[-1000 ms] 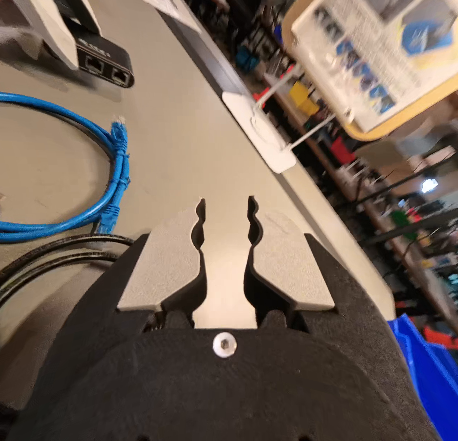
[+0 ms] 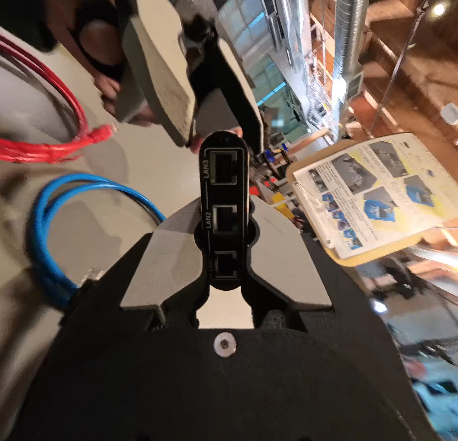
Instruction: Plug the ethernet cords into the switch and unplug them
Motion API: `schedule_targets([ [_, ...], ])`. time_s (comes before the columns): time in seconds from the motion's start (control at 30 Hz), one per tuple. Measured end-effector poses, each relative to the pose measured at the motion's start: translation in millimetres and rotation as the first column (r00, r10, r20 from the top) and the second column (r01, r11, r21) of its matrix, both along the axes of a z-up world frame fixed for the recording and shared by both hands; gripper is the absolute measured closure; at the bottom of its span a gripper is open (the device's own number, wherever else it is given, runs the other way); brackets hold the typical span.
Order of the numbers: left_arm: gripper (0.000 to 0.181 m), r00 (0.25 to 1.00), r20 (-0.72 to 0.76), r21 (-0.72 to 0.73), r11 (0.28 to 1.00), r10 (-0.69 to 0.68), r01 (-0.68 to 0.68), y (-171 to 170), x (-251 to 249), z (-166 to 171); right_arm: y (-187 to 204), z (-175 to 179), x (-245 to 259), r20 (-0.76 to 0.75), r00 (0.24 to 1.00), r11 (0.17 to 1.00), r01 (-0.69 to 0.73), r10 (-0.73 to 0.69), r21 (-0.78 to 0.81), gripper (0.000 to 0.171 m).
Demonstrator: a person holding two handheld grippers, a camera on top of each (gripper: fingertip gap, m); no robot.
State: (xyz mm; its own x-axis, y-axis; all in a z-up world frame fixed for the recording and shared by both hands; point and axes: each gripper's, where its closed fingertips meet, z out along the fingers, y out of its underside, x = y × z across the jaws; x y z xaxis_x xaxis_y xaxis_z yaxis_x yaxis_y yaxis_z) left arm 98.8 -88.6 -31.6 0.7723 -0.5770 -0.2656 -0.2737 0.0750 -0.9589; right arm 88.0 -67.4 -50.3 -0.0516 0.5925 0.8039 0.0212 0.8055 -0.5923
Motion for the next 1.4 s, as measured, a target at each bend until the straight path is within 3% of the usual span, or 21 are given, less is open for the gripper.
schedule_targets([
  [0.13, 0.110, 0.994, -0.056, 0.013, 0.996, -0.091, 0.092, -2.9, 19.0, -14.2, -23.1, -5.4, 4.6, 0.045, 0.985, 0.978, -0.157, 0.165, -0.137, 0.143],
  [0.27, 0.136, 0.981, -0.142, 0.087, 0.985, -0.135, 0.148, -5.9, 37.5, -19.9, -41.3, -17.2, 8.2, 0.117, 0.947, 0.934, -0.265, 0.299, -0.238, 0.143],
  [0.37, 0.145, 0.977, -0.180, 0.117, 0.984, -0.112, 0.135, -5.4, 36.2, -16.3, -39.2, -15.8, 8.3, 0.103, 0.944, 0.916, -0.271, 0.313, -0.294, 0.143],
  [0.47, 0.154, 0.988, -0.102, 0.118, 0.984, -0.118, 0.130, -8.5, 31.8, -2.6, -31.7, -4.6, 7.2, 0.033, 0.965, 0.934, -0.242, 0.260, -0.261, 0.122],
  [0.73, 0.152, 0.986, 0.070, 0.136, 0.981, -0.149, 0.139, -11.5, 24.3, 12.8, -34.6, 4.8, 5.9, 0.041, 0.957, 0.892, -0.251, 0.287, -0.375, 0.126],
  [0.83, 0.141, 0.986, 0.072, 0.141, 0.980, -0.151, 0.139, -11.0, 25.8, 12.5, -35.4, 1.6, 2.7, 0.048, 0.965, 0.914, -0.228, 0.259, -0.337, 0.139],
  [0.93, 0.143, 0.990, -0.017, 0.131, 0.982, -0.139, 0.140, -11.8, 27.8, 5.5, -33.2, -3.2, 1.5, 0.057, 0.970, 0.931, -0.210, 0.237, -0.298, 0.141],
  [1.1, 0.155, 0.990, -0.045, 0.183, 0.974, -0.130, 0.137, -15.1, 28.8, 12.1, -31.4, 5.1, 5.0, 0.013, 0.975, 0.945, -0.213, 0.223, -0.247, 0.124],
  [1.4, 0.155, 0.996, 0.018, 0.219, 0.973, -0.082, 0.076, -15.7, 13.2, 25.5, -19.0, 16.9, 12.3, -0.107, 0.990, 0.996, -0.091, 0.091, 0.011, 0.124],
])
